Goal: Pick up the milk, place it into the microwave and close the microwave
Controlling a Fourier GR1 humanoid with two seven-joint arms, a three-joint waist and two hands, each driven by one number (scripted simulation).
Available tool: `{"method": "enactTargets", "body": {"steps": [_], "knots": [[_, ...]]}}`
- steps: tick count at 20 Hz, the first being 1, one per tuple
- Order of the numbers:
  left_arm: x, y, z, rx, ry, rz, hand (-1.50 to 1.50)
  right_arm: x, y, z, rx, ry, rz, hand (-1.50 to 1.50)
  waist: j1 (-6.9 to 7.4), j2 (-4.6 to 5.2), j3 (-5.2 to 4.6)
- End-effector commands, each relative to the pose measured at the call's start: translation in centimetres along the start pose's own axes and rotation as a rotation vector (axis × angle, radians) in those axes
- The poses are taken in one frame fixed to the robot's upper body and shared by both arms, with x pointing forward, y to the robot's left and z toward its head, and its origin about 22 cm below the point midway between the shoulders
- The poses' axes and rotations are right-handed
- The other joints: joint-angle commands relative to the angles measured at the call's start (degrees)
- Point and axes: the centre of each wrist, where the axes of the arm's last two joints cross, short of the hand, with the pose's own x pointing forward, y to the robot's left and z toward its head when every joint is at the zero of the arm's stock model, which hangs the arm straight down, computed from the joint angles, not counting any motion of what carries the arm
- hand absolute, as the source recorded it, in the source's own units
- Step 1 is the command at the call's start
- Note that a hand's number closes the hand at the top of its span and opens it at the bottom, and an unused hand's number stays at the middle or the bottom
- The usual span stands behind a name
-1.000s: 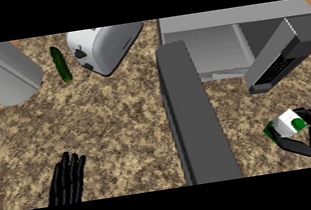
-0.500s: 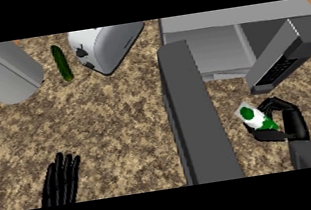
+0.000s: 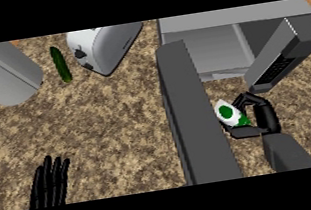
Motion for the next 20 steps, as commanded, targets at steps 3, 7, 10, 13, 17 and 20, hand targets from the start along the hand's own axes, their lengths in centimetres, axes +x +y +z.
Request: {"method": "enactTargets", "body": {"steps": [3, 7, 10, 13, 17, 20], "knots": [[1.2, -0.6, 1.8, 0.017, -0.008, 0.015, -1.50, 0.6, 2.7, 0.1, 0.012, -0.106, -0.067, 1.50, -0.55, -0.30, -0.04], [-0.1, 2.3, -0.5, 0.023, 0.005, 0.002, -1.50, 1.9, 5.2, -1.3, -0.004, -0.152, -0.028, 1.50, -0.63, -0.21, -0.05], [0.2, 2.1, 0.8, 0.020, 0.013, -0.005, -1.50, 4.2, 5.4, -4.7, -0.070, -0.124, 0.015, 1.50, -0.60, -0.32, -0.07], [-1.1, 3.6, 0.8, 0.032, 0.012, -0.027, -1.50, 4.6, 4.0, -5.1, -0.058, -0.130, 0.030, 1.50, -0.73, -0.21, -0.06], [-1.2, 2.6, 1.5, 0.023, 0.012, -0.001, -1.50, 6.2, 4.5, -8.7, -0.082, -0.112, 0.096, 1.50, -0.19, -0.07, -0.03], [-1.1, 2.5, -1.0, 0.031, -0.004, 0.004, -1.50, 6.6, 5.2, -9.9, -0.067, -0.064, 0.134, 1.50, -0.13, 0.07, 0.00]]}}
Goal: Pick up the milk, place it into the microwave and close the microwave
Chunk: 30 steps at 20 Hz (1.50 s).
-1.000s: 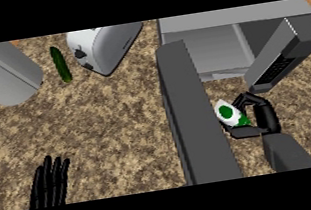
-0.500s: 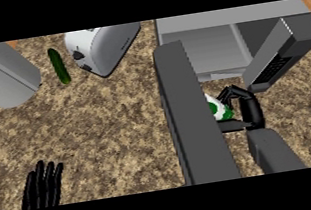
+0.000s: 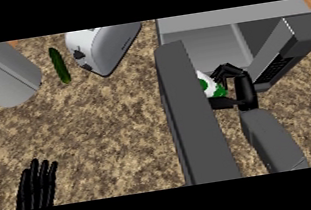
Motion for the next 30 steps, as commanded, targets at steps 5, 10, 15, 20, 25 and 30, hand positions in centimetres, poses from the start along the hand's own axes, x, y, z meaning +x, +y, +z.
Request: {"method": "enactTargets", "body": {"steps": [5, 10, 15, 20, 25, 30], "knots": [[-0.4, -0.5, -0.9, -0.029, -0.004, -0.001, -1.50, 1.0, -1.2, -5.3, 0.020, 0.048, 0.178, 1.50, 1.36, 0.63, 0.08], [0.2, -0.6, -0.2, -0.049, 0.007, 0.020, -1.50, 1.8, -1.1, -7.3, -0.009, 0.072, 0.299, 1.50, 2.51, 0.94, 0.12], [-0.4, -0.3, -2.1, -0.065, -0.011, 0.036, -1.50, 2.8, -1.5, -9.2, -0.038, 0.093, 0.386, 1.50, 3.60, 1.72, 0.15], [-0.6, -0.6, -1.7, -0.076, 0.010, -0.040, -1.50, 3.0, -3.7, -10.3, -0.114, 0.062, 0.536, 1.50, 4.96, 2.33, 0.25], [-0.4, -0.3, -1.6, -0.085, 0.033, -0.109, -1.50, 3.4, -4.7, -11.0, -0.238, 0.073, 0.590, 1.50, 5.41, 2.46, 0.30], [-1.3, -0.1, -1.3, -0.109, 0.030, -0.111, -1.50, 4.0, -5.3, -12.0, -0.197, 0.066, 0.696, -1.50, 6.39, 2.82, 0.16]]}}
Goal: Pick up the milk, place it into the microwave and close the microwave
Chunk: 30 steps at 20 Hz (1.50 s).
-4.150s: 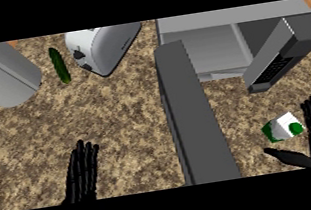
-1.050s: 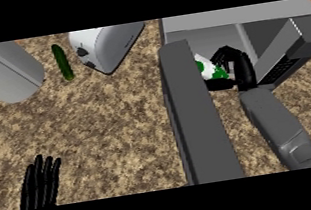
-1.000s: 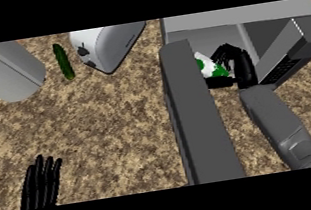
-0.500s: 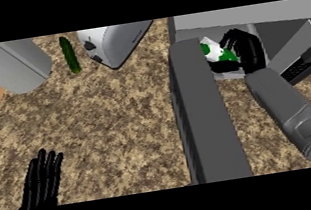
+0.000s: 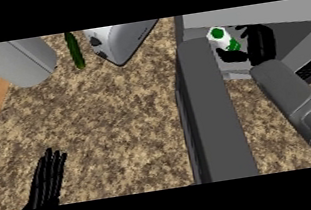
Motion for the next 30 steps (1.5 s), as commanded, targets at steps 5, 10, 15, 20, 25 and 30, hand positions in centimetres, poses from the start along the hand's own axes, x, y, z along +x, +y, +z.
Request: {"method": "enactTargets", "body": {"steps": [5, 10, 15, 20, 25, 30], "knots": [[-0.4, -0.3, -0.5, -0.028, 0.011, -0.024, -1.50, 1.2, 0.3, -0.6, 0.005, -0.016, 0.076, -1.50, 1.37, 0.70, 0.05], [-0.4, -0.4, -1.3, -0.023, -0.006, -0.022, -1.50, 1.2, 0.9, 0.0, 0.132, -0.052, -0.003, -1.50, 0.59, 0.34, 0.08], [-0.1, -1.1, -1.2, -0.044, -0.015, 0.012, -1.50, 1.6, 1.5, 0.6, 0.147, -0.066, -0.128, -1.50, 0.48, 0.30, 0.16], [-0.5, -1.7, -1.1, -0.062, -0.016, 0.025, -1.50, -0.3, 0.0, 0.3, 0.158, -0.057, -0.237, -1.50, -0.46, 0.01, 0.13], [-1.0, -2.0, -0.4, -0.086, -0.019, 0.031, -1.50, -2.1, 1.3, 3.5, 0.167, -0.026, -0.329, -1.50, -1.54, -0.57, 0.05], [0.0, -2.3, -2.9, -0.083, -0.040, 0.010, -1.50, -2.5, 2.9, 6.2, 0.188, 0.021, -0.405, -1.50, -2.51, -0.82, 0.06]]}}
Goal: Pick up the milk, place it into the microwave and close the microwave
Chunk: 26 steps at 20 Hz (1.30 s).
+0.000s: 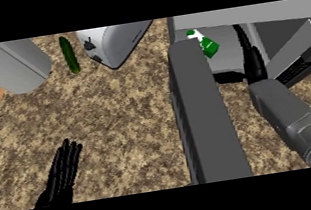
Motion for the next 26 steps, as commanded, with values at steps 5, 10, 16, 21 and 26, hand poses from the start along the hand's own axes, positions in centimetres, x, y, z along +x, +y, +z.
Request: {"method": "enactTargets", "body": {"steps": [5, 10, 16, 21, 26], "knots": [[0.5, -2.6, -0.5, -0.018, 0.006, 0.029, -1.50, -3.0, -1.5, 3.0, 0.004, 0.027, -0.121, -1.50, -0.97, -0.63, -0.03], [-0.8, -2.4, -3.8, -0.019, 0.005, 0.010, -1.50, -4.8, -0.3, 6.7, 0.104, 0.019, -0.254, -1.50, -2.58, -0.88, -0.11], [1.3, -2.4, -2.9, -0.022, 0.006, -0.001, -1.50, -7.1, -0.4, 11.5, 0.113, 0.049, -0.336, -1.50, -3.05, -1.48, -0.16], [0.2, -4.4, -1.1, -0.049, 0.025, 0.036, -1.50, -7.9, -1.0, 12.9, 0.091, 0.042, -0.515, -1.50, -3.64, -1.79, -0.20], [-0.6, -3.5, -2.3, -0.185, 0.093, 0.051, 1.50, -8.0, -0.2, 14.7, 0.100, -0.003, -0.637, -1.50, -5.02, -2.14, -0.30]]}}
